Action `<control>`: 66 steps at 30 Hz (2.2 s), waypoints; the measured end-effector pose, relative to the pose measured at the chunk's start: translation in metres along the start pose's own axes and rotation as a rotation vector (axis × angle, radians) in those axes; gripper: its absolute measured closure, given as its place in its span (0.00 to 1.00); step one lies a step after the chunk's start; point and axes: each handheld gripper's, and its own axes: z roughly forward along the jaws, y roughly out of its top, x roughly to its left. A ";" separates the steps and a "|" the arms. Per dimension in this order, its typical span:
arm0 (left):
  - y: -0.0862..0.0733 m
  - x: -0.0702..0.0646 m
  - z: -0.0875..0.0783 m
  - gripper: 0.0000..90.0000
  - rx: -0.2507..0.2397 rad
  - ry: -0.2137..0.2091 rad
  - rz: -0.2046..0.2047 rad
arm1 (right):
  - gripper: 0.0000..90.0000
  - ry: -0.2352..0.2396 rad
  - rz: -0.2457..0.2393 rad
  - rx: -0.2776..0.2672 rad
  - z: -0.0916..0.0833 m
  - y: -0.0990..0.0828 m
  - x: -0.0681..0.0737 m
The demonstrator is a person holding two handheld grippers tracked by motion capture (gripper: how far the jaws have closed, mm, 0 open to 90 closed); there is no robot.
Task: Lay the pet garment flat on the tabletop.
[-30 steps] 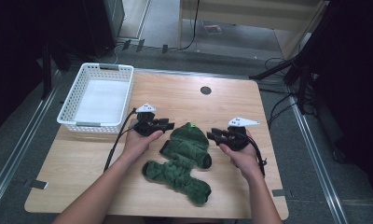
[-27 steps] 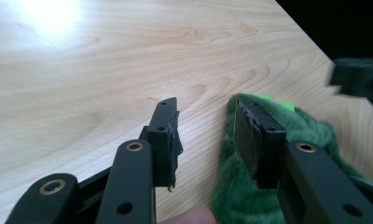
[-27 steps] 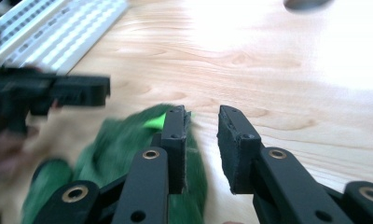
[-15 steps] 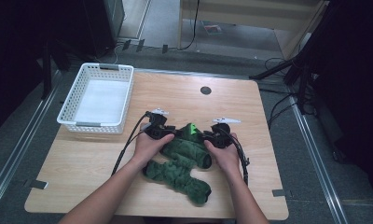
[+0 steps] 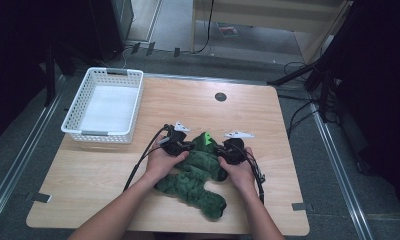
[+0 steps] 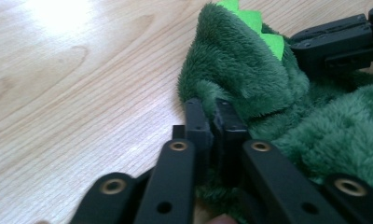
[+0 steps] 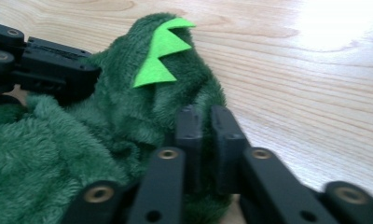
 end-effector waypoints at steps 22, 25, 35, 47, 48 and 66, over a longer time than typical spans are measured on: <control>0.003 -0.030 -0.193 0.99 -0.553 -0.033 0.208 | 0.98 0.103 -0.353 -0.514 -0.139 0.050 0.083; 0.004 -0.027 -0.201 0.99 -0.551 -0.058 0.195 | 0.98 0.133 -0.358 -0.544 -0.152 0.051 0.090; 0.043 0.051 -0.062 0.76 -0.307 0.225 -0.058 | 0.87 -0.055 -0.240 -0.317 -0.005 0.093 0.033; -0.018 0.042 -0.087 0.56 -0.205 0.021 -0.096 | 0.56 0.050 -0.099 -0.174 -0.035 0.040 0.023; -0.027 0.039 -0.089 0.56 -0.190 -0.004 -0.103 | 0.54 0.086 -0.111 -0.145 -0.041 0.025 0.030; -0.087 -0.005 -0.085 0.90 -0.010 -0.098 0.044 | 0.83 0.140 -0.261 0.054 -0.049 -0.058 0.040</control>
